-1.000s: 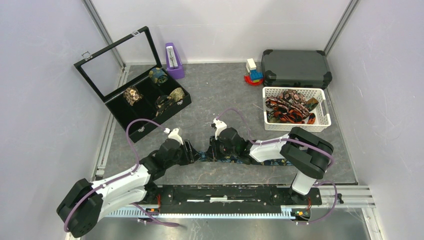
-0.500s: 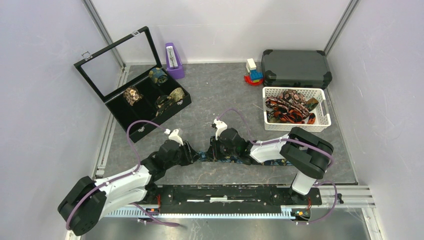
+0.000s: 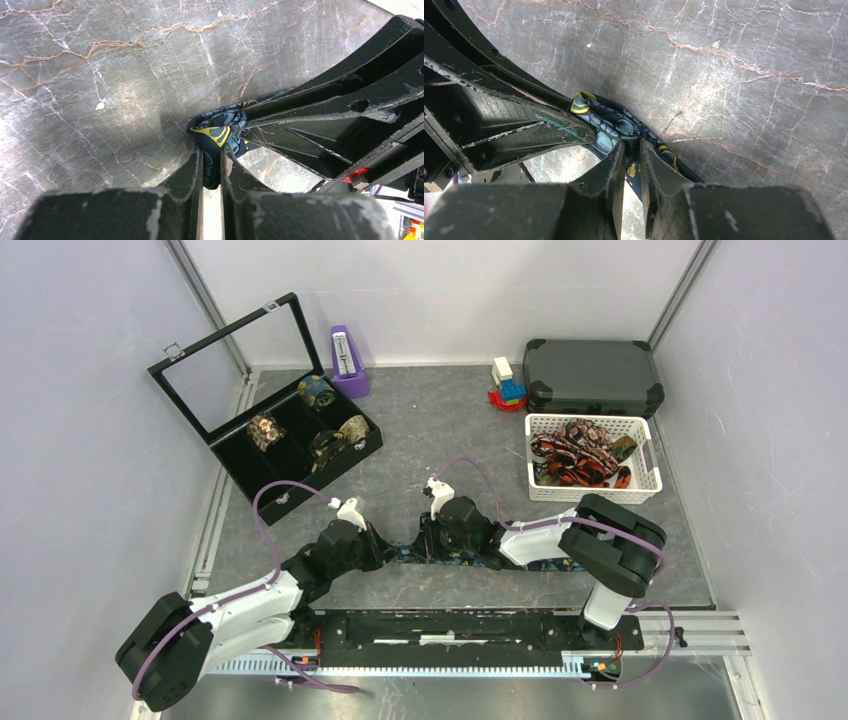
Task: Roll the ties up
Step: Roll the tie at the center of the board.
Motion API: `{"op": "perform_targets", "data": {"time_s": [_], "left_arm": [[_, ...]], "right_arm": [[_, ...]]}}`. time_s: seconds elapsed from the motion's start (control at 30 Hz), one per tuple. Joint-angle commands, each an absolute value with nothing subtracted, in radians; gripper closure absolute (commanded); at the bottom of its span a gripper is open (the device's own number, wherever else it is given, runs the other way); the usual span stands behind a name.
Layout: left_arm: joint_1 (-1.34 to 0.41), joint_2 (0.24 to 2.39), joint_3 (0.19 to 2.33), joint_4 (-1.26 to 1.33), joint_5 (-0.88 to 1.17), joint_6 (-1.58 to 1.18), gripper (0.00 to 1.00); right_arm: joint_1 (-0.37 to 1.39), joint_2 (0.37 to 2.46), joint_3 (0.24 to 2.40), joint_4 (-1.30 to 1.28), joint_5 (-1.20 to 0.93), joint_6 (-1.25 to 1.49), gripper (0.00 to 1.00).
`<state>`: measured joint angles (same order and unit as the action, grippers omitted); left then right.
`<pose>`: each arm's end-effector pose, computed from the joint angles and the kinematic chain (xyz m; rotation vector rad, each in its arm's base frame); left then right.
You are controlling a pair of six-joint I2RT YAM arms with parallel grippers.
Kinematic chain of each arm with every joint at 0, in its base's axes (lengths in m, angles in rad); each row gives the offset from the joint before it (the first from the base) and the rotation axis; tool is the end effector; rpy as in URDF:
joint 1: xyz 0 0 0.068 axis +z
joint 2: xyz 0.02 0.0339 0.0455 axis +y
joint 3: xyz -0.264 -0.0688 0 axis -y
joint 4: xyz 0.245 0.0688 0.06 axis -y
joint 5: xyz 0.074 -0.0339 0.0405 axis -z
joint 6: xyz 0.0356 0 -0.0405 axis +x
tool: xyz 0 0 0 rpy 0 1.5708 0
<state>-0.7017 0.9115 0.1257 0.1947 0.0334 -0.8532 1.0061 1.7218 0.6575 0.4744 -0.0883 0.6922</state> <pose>0.1252 -0.1073 0.1302 -0.1545 2.3083 -0.8928 0.1697 0.2737 0.1285 -0.4240 2.3232 1.0153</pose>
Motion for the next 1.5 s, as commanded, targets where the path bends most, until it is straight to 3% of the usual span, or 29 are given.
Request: {"op": "perform_targets", "data": {"time_s": [0.0,0.37,0.73,1.47], "left_arm": [[-0.695,0.904,0.146,0.183,0.026,-0.872,0.92],[-0.696,0.843,0.304,-0.212,-0.120,-0.777,0.98],[-0.696,0.874,0.415,-0.365,-0.183,-0.721,0.98],[-0.698,0.868,0.477,-0.467,-0.210,-0.682,0.98]], "right_arm": [[1.013,1.723,0.646,0.449,-0.079,0.679,0.76],[1.012,1.562,0.673,0.379,-0.056,0.654,0.64],[1.040,1.667,0.759,0.449,-0.112,0.689,0.79],[1.089,1.907,0.941,0.508,-0.171,0.742,0.89]]}}
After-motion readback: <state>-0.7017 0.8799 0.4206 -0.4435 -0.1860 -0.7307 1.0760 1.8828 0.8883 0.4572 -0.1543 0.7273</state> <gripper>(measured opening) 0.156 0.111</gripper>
